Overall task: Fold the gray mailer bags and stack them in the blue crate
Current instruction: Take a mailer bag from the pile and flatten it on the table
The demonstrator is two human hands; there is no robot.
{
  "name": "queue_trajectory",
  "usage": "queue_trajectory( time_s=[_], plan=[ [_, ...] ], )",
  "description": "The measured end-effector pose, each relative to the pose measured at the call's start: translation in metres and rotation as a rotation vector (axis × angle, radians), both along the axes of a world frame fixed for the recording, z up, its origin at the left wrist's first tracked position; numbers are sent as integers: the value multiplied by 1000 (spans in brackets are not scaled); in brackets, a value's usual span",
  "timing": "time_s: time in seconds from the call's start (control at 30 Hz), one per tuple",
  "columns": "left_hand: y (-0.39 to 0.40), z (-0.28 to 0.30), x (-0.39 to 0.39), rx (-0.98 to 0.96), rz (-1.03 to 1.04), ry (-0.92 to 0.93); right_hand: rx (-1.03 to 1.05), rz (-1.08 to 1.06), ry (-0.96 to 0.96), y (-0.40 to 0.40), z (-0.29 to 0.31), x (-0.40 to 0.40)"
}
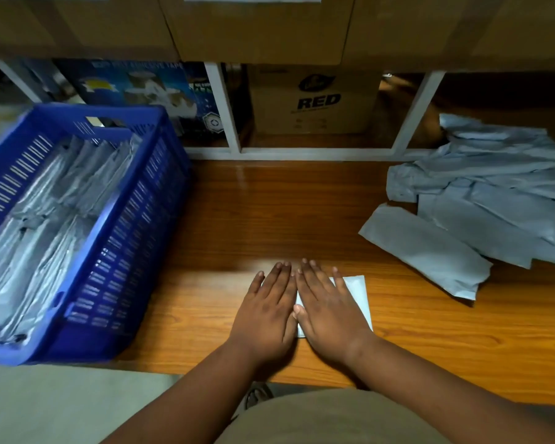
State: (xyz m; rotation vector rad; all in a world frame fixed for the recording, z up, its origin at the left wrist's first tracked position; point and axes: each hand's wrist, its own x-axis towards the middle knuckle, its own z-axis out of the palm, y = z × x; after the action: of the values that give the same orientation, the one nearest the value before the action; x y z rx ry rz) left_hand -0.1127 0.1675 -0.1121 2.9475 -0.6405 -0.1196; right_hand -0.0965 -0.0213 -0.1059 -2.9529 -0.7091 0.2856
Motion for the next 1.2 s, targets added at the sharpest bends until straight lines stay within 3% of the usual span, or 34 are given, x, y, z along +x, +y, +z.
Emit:
queue_trajectory(
  time_s=[0.83, 1.03, 1.2],
  plan=[
    [-4, 15, 6, 135, 6, 166, -47, -38, 86, -27, 7, 7],
    [-7, 51, 18, 173, 65, 61, -52, 11, 126, -29, 29, 16],
    [-12, 71, 32, 166, 187, 263, -6, 71, 121, -26, 48, 29]
  ],
)
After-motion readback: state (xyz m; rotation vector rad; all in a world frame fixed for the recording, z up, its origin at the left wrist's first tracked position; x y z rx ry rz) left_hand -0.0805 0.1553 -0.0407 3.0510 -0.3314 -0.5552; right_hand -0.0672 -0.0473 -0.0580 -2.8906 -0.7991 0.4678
